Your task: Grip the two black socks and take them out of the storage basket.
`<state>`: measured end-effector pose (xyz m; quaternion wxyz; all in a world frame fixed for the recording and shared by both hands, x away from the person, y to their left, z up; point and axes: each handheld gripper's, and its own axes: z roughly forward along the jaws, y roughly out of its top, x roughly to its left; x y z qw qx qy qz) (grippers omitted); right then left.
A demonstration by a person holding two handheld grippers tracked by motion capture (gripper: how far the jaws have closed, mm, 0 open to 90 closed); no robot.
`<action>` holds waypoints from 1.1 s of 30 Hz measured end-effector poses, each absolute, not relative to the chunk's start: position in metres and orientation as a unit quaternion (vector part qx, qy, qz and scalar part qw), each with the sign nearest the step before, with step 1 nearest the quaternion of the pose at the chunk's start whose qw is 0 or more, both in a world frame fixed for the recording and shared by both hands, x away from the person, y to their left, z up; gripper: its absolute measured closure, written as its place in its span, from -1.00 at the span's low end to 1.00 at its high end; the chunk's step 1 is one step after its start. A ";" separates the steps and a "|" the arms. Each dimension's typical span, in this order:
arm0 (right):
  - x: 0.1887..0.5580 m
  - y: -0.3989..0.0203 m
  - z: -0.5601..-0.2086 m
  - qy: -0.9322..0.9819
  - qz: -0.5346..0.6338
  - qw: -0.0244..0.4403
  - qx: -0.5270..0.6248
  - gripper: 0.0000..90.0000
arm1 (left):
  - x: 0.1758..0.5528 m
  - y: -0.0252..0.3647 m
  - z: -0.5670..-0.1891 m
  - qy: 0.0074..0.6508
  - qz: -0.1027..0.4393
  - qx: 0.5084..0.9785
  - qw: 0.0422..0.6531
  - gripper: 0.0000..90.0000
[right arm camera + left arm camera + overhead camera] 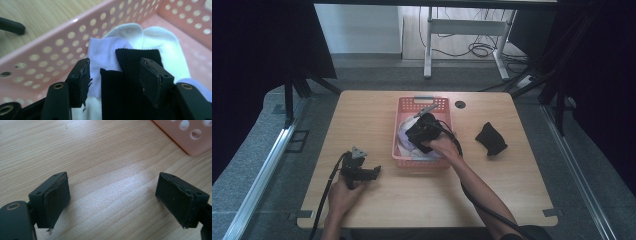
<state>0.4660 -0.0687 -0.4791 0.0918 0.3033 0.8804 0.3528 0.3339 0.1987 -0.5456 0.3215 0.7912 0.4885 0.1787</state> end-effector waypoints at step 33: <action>0.461 -0.086 -0.446 0.862 0.357 0.132 0.335 0.96 | 0.334 0.199 -0.546 0.489 0.179 0.790 0.324 -0.74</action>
